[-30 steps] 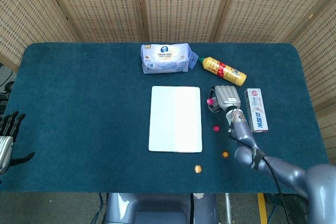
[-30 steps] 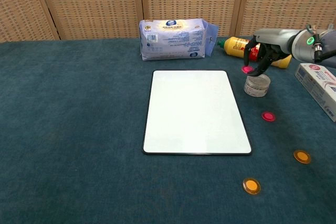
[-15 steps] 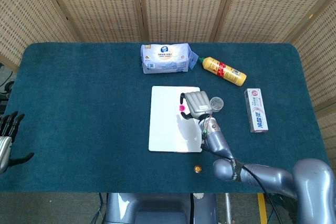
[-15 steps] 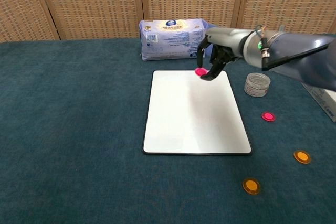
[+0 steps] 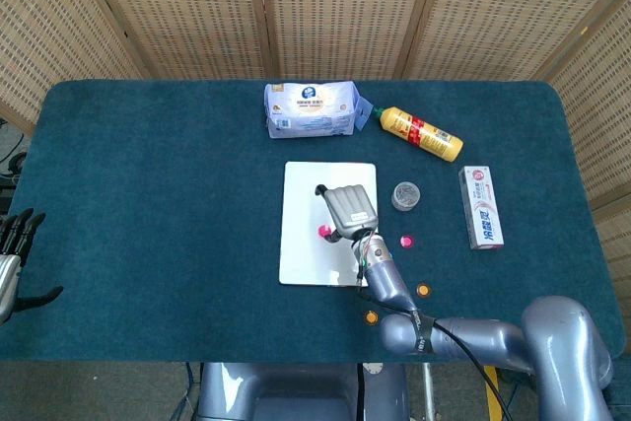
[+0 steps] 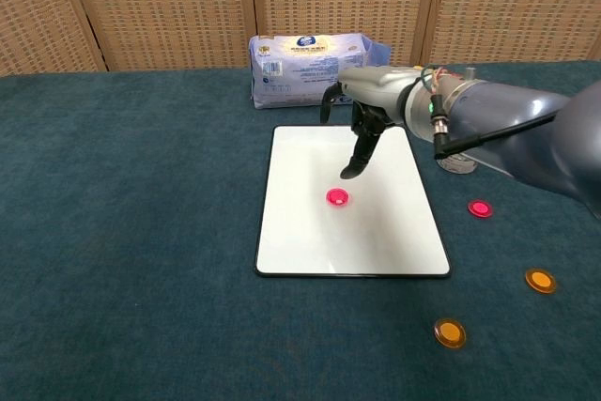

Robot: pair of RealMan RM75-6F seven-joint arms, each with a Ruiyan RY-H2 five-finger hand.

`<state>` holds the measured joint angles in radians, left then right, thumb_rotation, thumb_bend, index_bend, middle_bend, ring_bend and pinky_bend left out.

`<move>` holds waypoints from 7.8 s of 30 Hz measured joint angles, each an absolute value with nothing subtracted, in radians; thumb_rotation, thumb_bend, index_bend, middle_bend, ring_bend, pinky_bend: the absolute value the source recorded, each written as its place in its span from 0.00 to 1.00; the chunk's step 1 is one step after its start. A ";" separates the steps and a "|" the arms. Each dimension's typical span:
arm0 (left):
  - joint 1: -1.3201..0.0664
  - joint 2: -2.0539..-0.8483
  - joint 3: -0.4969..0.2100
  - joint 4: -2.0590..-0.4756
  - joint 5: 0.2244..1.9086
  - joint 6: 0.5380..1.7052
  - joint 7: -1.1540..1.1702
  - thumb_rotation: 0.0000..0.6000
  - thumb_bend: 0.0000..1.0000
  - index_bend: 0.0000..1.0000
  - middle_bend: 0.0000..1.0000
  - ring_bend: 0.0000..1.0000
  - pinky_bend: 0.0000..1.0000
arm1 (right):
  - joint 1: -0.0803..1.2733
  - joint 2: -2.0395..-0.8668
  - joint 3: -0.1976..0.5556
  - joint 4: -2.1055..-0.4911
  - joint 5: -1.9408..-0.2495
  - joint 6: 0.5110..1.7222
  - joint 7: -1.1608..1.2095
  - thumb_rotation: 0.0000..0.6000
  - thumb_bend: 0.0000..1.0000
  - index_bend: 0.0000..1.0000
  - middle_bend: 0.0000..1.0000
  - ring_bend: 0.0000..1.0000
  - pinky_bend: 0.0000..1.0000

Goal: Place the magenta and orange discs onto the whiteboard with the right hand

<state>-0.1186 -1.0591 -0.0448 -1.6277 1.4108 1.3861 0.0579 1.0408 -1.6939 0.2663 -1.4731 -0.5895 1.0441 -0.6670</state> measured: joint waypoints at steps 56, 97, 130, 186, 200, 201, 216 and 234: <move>-0.126 -1.070 -0.030 -1.640 1.429 1.385 0.100 1.00 0.00 0.00 0.00 0.00 0.00 | 0.692 -1.612 0.105 -1.253 -0.970 0.923 -0.353 1.00 0.34 0.53 0.91 0.92 1.00; -0.122 -1.059 -0.022 -1.638 1.447 1.389 0.071 1.00 0.00 0.00 0.00 0.00 0.00 | 0.721 -1.503 0.129 -1.624 -0.925 1.068 -0.479 1.00 0.32 0.40 0.91 0.92 1.00; -0.119 -1.066 -0.016 -1.643 1.456 1.397 0.092 1.00 0.00 0.00 0.00 0.00 0.00 | 0.461 -1.460 -0.068 -1.517 -1.282 1.114 -0.235 1.00 0.34 0.40 0.91 0.92 1.00; -0.123 -1.070 -0.017 -1.643 1.449 1.388 0.103 1.00 0.00 0.00 0.00 0.00 0.00 | 0.505 -1.475 0.101 -1.580 -1.245 1.008 -0.288 1.00 0.36 0.53 0.91 0.92 1.00; -0.129 -1.060 -0.025 -1.636 1.429 1.372 0.070 1.00 0.00 0.00 0.00 0.00 0.00 | 0.748 -1.662 0.245 -1.616 -0.890 0.996 -0.686 1.00 0.36 0.53 0.91 0.92 1.00; -0.129 -1.059 -0.026 -1.636 1.429 1.372 0.066 1.00 0.00 0.00 0.00 0.00 0.00 | 0.759 -1.675 0.245 -1.605 -0.872 0.999 -0.702 1.00 0.36 0.53 0.91 0.92 1.00; -0.128 -1.053 -0.023 -1.639 1.436 1.374 0.058 1.00 0.00 0.00 0.00 0.00 0.00 | 0.779 -1.653 0.196 -1.645 -0.806 1.058 -0.754 1.00 0.35 0.40 0.91 0.93 1.00; -0.122 -1.059 -0.011 -1.644 1.464 1.390 0.079 1.00 0.00 0.00 0.00 0.00 0.00 | 0.596 -1.475 -0.066 -1.795 -1.133 1.102 -0.550 1.00 0.36 0.40 0.91 0.93 1.00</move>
<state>-0.1220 -1.0592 -0.0106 -1.6445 1.4636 1.3897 0.0792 0.5959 -1.4745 -0.0664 -1.7952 -1.1331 1.1017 -0.5502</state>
